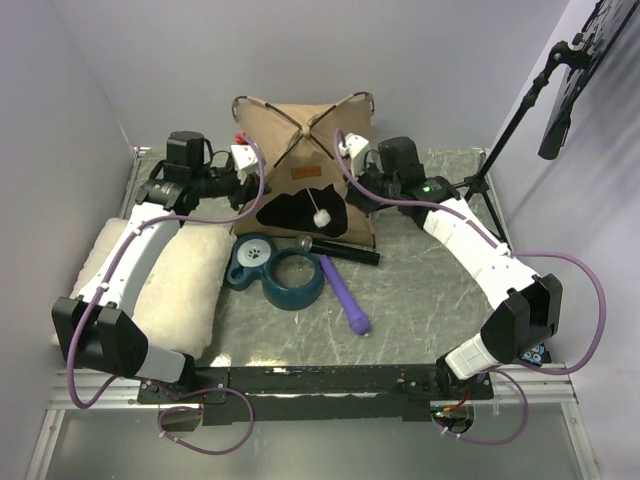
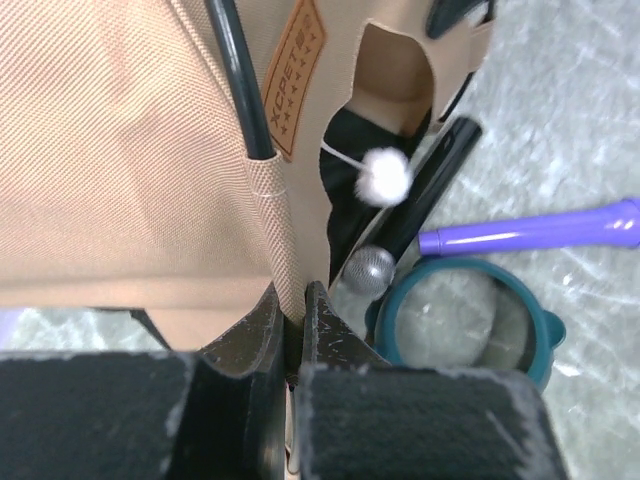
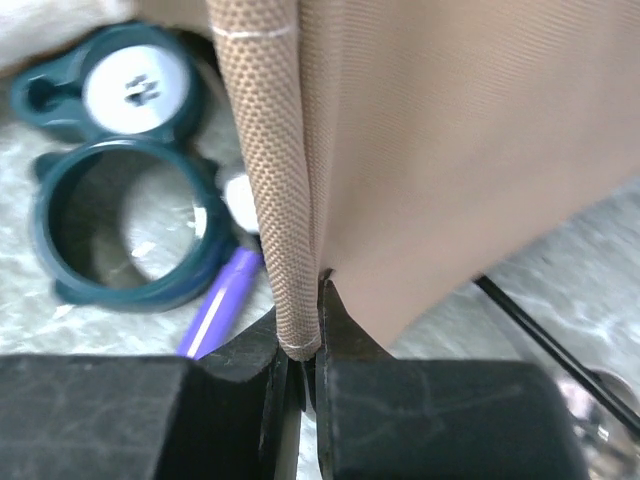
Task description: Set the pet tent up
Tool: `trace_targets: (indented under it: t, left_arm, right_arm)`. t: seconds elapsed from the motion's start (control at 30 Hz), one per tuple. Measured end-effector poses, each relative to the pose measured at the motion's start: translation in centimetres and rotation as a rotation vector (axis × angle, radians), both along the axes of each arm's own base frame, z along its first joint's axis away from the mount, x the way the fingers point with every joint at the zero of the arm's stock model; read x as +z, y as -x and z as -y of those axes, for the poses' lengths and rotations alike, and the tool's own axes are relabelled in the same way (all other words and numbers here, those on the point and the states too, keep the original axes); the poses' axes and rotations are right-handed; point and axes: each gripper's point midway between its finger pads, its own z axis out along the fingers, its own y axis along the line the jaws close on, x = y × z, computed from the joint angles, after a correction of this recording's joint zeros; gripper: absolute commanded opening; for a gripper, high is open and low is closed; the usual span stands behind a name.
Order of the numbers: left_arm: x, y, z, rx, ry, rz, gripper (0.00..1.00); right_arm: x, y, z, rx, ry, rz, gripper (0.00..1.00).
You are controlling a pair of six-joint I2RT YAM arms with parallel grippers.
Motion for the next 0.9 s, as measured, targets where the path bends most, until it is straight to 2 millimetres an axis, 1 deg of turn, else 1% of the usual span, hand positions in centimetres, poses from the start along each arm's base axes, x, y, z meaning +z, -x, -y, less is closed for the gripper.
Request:
trace_targets:
  t: [0.2,0.27,0.33,0.37,0.4,0.43,0.47,0.5,0.53,0.57,0.63,0.67,0.7,0.77,0.83,0.87,0.9]
  left_arm:
    - [0.5,0.2,3.0,0.011,0.062,-0.082,0.01]
    - [0.6,0.0,3.6,0.020,0.076,-0.110,0.01]
    - [0.4,-0.3,3.7,0.043,0.079,-0.127,0.11]
    - [0.3,-0.4,3.6,0.057,0.080,-0.133,0.19]
    - [0.4,-0.7,3.4,0.080,0.082,-0.138,0.31]
    - [0.4,-1.0,3.1,0.099,0.085,-0.141,0.47]
    - [0.4,-1.4,2.5,0.131,0.098,-0.161,0.58]
    - [0.5,-1.8,1.9,0.155,0.110,-0.177,0.66]
    - [0.6,-2.2,1.4,0.176,0.121,-0.195,0.79]
    - [0.8,-2.7,0.6,0.204,0.137,-0.223,0.85]
    - [1.9,-4.4,-1.6,0.276,0.177,-0.254,0.95]
    - [2.5,-5.2,-2.8,0.312,0.192,-0.256,0.97]
    - [3.1,-5.7,-3.9,0.343,0.203,-0.250,1.00]
    - [4.3,-6.4,-6.3,0.416,0.220,-0.242,1.00]
    - [5.2,-6.3,-8.2,0.473,0.224,-0.230,1.00]
    - [5.5,-6.1,-9.4,0.508,0.220,-0.229,1.00]
    - [5.5,-5.7,-10.5,0.542,0.212,-0.235,1.00]
  right_arm:
    - [1.0,-2.1,3.5,-0.079,0.043,0.019,0.00]
    - [0.7,-2.4,4.3,-0.091,0.055,0.012,0.00]
    - [0.2,-2.2,4.4,-0.090,0.061,-0.010,0.00]
    - [0.1,-2.0,4.3,-0.083,0.057,-0.020,0.00]
    - [0.0,-1.8,4.0,-0.077,0.049,-0.029,0.01]
    - [0.0,-1.7,3.8,-0.074,0.042,-0.037,0.15]
    - [0.0,-1.5,3.6,-0.071,0.033,-0.047,0.31]
    - [-0.1,-1.3,3.4,-0.073,0.022,-0.061,0.36]
    - [-0.2,-1.2,3.2,-0.081,0.007,-0.079,0.39]
    - [-0.3,-1.2,3.1,-0.088,-0.002,-0.095,0.43]
    - [-0.2,-1.2,3.0,-0.102,-0.010,-0.110,0.60]
    - [0.1,-1.4,3.0,-0.117,-0.013,-0.109,0.71]
    - [0.5,-1.7,3.1,-0.133,-0.015,-0.101,0.80]
    - [1.8,-2.4,3.6,-0.167,-0.021,-0.071,0.91]
    - [3.3,-3.3,4.4,-0.206,-0.030,-0.031,0.97]
    - [4.3,-3.9,5.0,-0.236,-0.032,0.002,0.98]
    - [4.6,-4.2,5.4,-0.252,-0.033,0.013,0.97]
